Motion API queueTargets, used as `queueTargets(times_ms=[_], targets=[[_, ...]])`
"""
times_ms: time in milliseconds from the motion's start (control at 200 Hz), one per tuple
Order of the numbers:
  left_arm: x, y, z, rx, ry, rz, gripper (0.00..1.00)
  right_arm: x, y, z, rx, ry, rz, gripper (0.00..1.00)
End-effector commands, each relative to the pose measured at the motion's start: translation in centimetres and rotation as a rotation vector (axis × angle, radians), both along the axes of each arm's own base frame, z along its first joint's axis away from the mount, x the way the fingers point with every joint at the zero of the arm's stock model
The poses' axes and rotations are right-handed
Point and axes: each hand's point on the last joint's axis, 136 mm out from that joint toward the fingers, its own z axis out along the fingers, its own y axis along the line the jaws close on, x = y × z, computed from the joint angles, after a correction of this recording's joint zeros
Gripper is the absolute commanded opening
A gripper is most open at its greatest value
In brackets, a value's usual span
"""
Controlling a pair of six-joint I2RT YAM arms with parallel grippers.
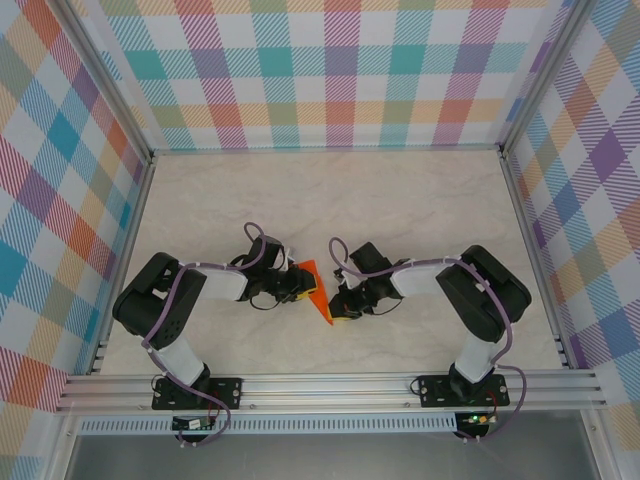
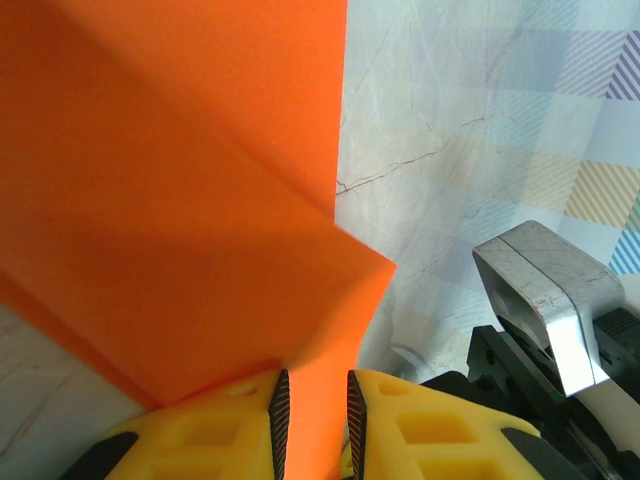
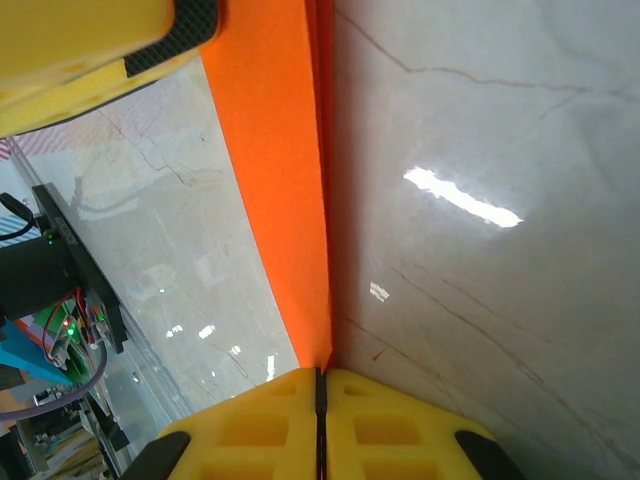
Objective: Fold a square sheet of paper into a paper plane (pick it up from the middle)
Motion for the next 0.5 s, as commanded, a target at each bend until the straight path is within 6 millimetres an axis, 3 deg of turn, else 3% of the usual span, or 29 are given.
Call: queueTargets(times_ms=[0,500], targets=[[-0.9,0.2,-1.0,0.034,0.007,-0.018,0.24,-0.9,-0.1,-0.8,-0.024,0.015,0.039,0.08],[-1.0,0.3,-1.1,0.038,0.008,-0.017,0.24,-1.3,-0.2,1.5,-0.01,-0.012,0.046,0.13]])
